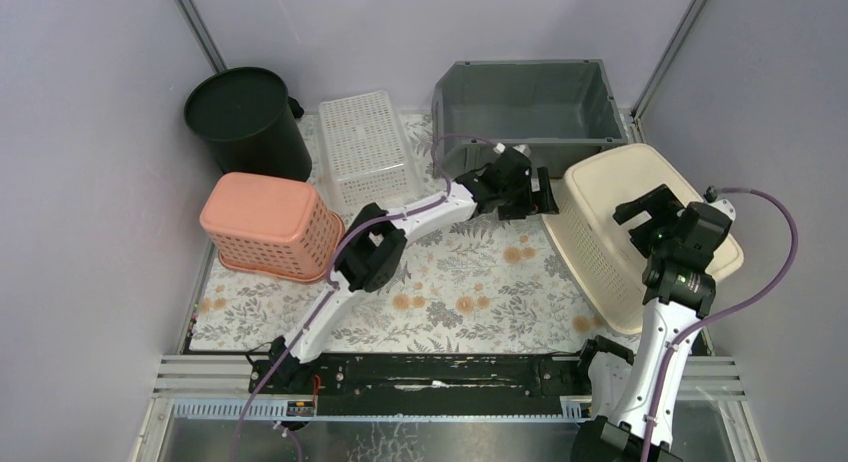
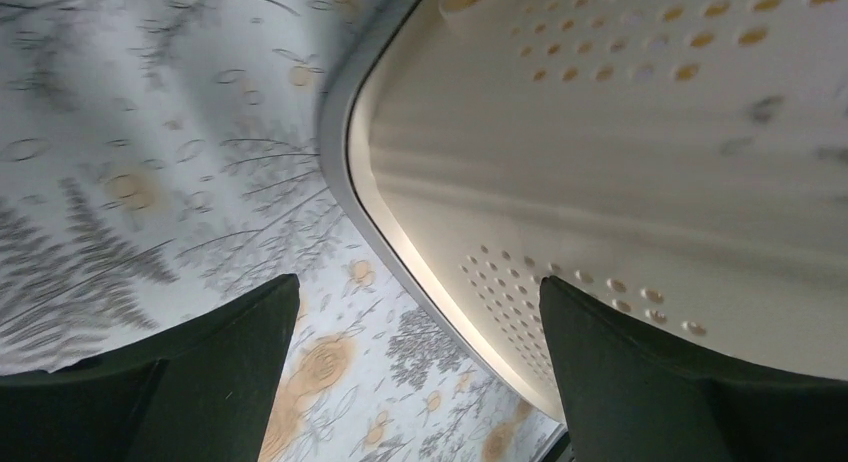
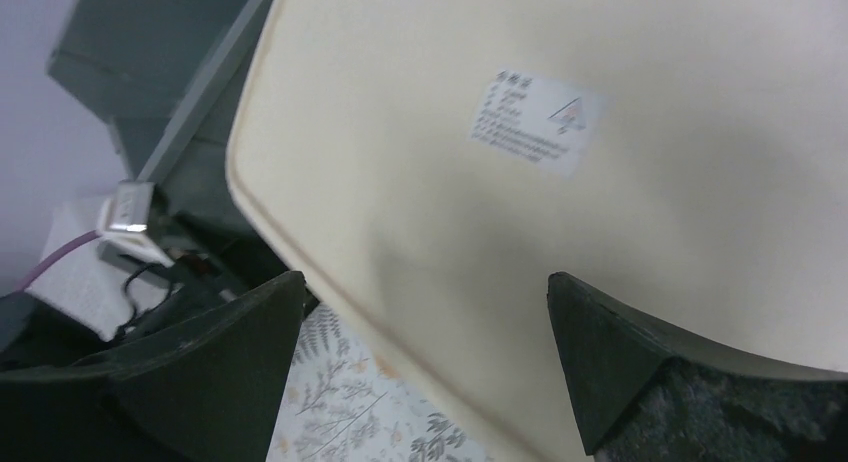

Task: Turn the large container upside down
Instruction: Move the container to the center of the board.

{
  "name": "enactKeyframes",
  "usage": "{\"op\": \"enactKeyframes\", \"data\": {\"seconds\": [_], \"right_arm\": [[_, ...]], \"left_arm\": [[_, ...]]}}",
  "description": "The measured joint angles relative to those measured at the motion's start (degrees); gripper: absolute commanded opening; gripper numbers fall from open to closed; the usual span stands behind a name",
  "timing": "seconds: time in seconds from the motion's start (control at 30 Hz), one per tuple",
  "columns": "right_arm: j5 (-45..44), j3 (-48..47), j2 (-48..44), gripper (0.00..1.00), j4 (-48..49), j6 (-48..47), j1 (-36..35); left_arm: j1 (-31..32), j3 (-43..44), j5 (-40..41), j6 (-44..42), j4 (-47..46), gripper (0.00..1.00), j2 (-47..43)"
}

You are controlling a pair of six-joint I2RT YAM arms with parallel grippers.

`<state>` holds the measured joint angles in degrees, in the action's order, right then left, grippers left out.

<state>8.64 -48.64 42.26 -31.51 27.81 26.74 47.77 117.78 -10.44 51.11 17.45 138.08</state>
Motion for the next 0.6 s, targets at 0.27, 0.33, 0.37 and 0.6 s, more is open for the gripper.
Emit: {"op": "enactKeyframes", "data": {"seconds": [0.27, 0.33, 0.37, 0.6], "right_arm": [[8.0, -4.5, 2.7, 1.00, -1.2, 4.7, -0.2], [10.2, -6.9, 3.8, 1.00, -1.1, 5.5, -0.2], [11.5, -7.9, 4.2, 1.00, -0.8, 5.9, -0.2], [20.3, -12.3, 9.7, 0.98, 4.2, 8.2, -0.5]], "left_arm": [[2.9, 7.2, -2.5, 0.3, 0.2, 0.97, 6.3], [3.3, 7.2, -3.4, 0.8, 0.0, 0.97, 6.7], [3.5, 7.2, -3.9, 1.0, -0.1, 0.97, 7.0], [4.0, 7.2, -12.0, 3.9, -4.7, 0.98, 8.2]]}}
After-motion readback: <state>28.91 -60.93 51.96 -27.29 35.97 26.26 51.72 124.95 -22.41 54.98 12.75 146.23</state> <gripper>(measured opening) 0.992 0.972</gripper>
